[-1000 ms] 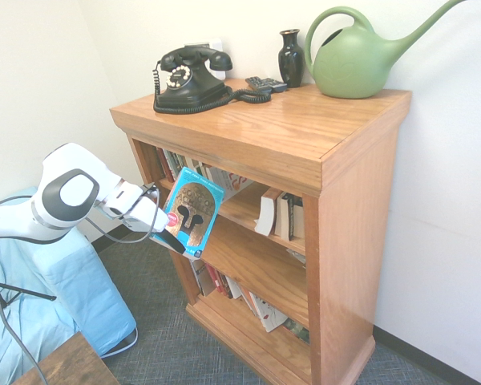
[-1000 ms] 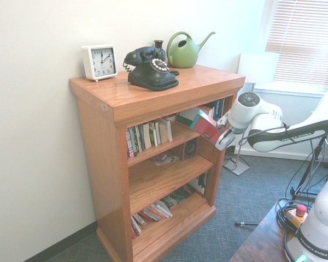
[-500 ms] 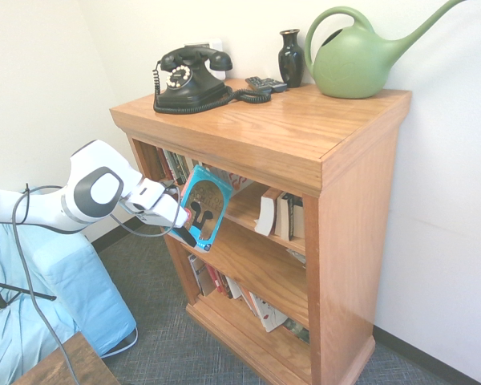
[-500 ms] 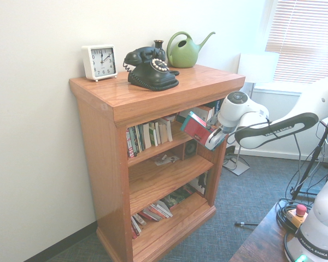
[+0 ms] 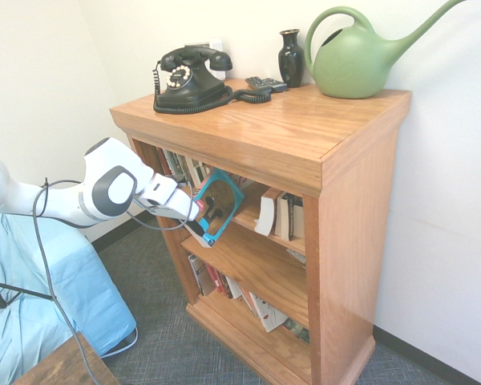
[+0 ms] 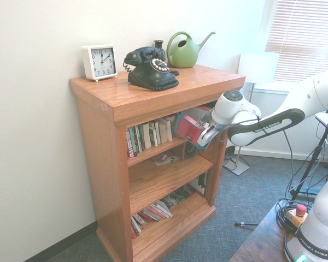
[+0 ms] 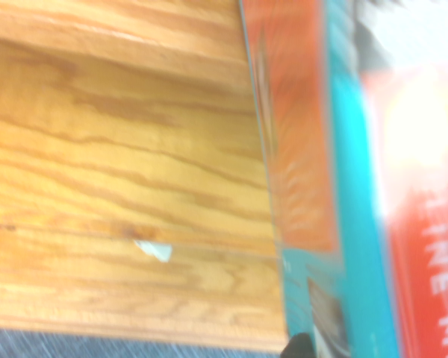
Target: Shelf the books
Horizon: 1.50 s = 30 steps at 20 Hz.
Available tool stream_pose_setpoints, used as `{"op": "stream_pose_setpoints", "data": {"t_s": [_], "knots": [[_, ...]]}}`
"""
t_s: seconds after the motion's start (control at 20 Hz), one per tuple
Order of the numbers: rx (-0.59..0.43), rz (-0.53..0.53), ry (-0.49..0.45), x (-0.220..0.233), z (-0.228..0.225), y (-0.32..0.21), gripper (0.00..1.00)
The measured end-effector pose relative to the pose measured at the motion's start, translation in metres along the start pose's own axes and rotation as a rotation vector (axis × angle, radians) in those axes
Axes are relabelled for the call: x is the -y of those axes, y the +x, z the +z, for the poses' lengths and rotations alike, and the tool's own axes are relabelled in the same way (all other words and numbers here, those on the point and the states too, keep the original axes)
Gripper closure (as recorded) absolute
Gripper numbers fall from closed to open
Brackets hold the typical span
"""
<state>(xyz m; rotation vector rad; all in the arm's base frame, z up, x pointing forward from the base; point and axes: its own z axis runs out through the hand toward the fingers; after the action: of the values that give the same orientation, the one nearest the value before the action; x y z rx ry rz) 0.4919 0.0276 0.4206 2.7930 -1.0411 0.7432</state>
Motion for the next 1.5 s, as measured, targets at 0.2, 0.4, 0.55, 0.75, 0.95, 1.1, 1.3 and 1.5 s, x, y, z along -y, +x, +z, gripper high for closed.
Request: {"op": "stream_pose_setpoints", "data": {"t_s": [0.2,0.4,0.55,0.75,0.95,1.1,1.3,1.5], "knots": [[-0.016,-0.012,0.024,0.008,0.008,0.007,1.0],[-0.056,-0.034,0.036,0.024,0.01,0.007,1.0],[-0.071,-0.039,0.045,0.038,0.011,0.006,1.0],[-0.078,-0.039,0.065,0.054,0.008,0.008,1.0],[-0.088,-0.037,0.077,0.064,0.005,0.015,1.0],[-0.094,-0.039,0.083,0.071,0.002,0.019,1.0],[-0.093,-0.038,0.081,0.087,0.001,0.018,1.0],[-0.095,-0.031,0.073,0.1,0.0,0.008,1.0]]}}
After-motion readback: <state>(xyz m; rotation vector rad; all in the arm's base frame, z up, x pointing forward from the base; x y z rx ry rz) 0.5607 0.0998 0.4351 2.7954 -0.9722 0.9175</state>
